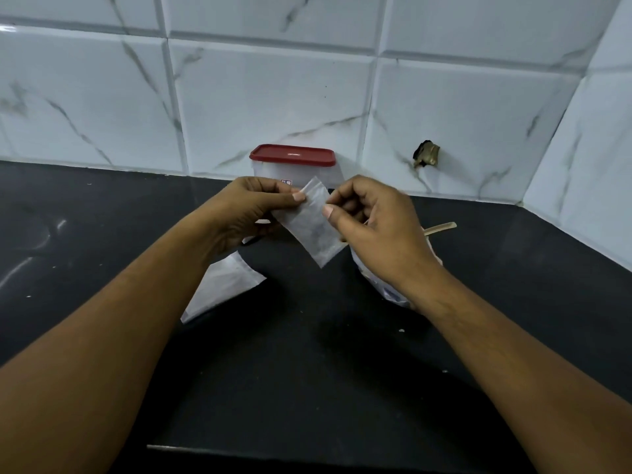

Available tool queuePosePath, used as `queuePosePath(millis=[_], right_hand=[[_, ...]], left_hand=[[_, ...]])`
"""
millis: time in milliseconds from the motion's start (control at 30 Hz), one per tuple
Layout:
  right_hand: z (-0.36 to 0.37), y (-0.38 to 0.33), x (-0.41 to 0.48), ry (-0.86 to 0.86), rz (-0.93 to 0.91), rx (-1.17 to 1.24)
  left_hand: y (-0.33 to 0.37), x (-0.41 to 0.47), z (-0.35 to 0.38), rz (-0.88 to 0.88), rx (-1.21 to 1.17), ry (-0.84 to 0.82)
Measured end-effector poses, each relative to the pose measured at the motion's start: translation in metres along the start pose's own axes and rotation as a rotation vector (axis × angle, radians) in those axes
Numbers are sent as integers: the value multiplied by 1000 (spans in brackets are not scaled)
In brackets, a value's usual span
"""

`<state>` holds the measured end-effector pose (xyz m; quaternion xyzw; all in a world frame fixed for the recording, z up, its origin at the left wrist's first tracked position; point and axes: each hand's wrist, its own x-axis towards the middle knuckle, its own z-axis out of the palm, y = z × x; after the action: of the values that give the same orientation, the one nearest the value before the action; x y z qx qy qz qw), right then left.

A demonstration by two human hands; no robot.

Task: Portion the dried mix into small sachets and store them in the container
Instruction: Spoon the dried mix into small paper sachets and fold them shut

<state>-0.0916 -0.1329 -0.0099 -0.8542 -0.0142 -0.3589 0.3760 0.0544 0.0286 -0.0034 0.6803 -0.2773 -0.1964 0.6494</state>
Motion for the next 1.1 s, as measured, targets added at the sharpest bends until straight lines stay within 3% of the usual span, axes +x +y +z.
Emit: queuePosePath(millis=[300,833,1100], right_hand=[[3,4,0,-34,149,96],[1,5,-1,-30,15,-54],[-1,8,1,12,116,170]], left_hand=[[0,-5,32,-14,-174,-100],[4,-8,37,95,-323,-55],[0,-9,44,93,-292,-87]])
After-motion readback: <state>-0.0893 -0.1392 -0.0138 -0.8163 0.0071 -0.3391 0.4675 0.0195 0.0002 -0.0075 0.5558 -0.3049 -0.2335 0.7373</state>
